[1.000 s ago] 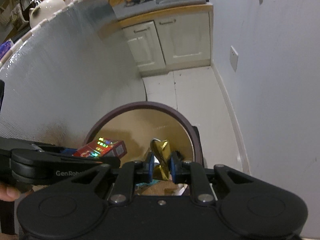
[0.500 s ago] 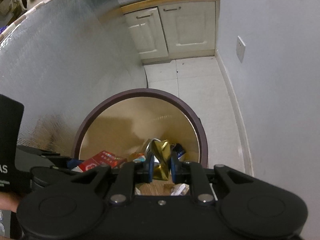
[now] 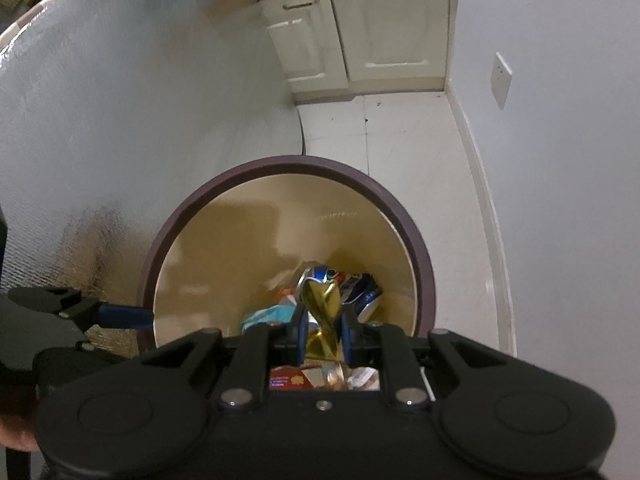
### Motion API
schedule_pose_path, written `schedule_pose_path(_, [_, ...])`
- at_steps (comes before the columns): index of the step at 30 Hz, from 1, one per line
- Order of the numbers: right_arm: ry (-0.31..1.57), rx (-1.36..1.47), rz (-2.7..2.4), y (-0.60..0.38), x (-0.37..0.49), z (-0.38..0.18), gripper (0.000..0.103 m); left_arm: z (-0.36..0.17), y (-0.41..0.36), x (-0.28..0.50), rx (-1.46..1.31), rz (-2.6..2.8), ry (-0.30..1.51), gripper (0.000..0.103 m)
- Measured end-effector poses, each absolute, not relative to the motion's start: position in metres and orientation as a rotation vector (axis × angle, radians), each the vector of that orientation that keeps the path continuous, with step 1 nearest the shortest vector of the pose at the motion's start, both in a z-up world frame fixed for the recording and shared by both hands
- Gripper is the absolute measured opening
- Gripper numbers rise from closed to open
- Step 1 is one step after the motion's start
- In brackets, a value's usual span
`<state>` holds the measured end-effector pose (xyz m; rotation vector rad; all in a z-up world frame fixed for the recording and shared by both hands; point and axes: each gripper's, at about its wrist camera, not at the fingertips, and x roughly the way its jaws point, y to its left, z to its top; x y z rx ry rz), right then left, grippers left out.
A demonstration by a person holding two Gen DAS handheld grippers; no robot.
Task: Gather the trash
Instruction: 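Open both tools to drop the snack box and wrapper into the wastebasket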
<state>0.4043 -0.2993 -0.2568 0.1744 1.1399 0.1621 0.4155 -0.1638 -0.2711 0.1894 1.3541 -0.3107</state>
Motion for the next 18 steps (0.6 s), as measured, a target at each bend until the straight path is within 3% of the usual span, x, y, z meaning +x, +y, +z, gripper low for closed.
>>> schedule_pose_path(10, [1.166,0.150,0.213,-0.282,0.418,-0.259,0.026,-0.269,-0.169,0.406,0.251,-0.339,1.362,0.103])
schedule_pose_path(14, [1.177,0.125,0.206,-0.281,0.415,-0.259,0.036,-0.266,-0.169,0.403,0.253,-0.348,1.354,0.103])
schedule_pose_path(18, [1.179,0.115,0.203,-0.282,0.410,-0.258,0.036,-0.261,-0.167,0.399,0.244,-0.352,1.344,0.103])
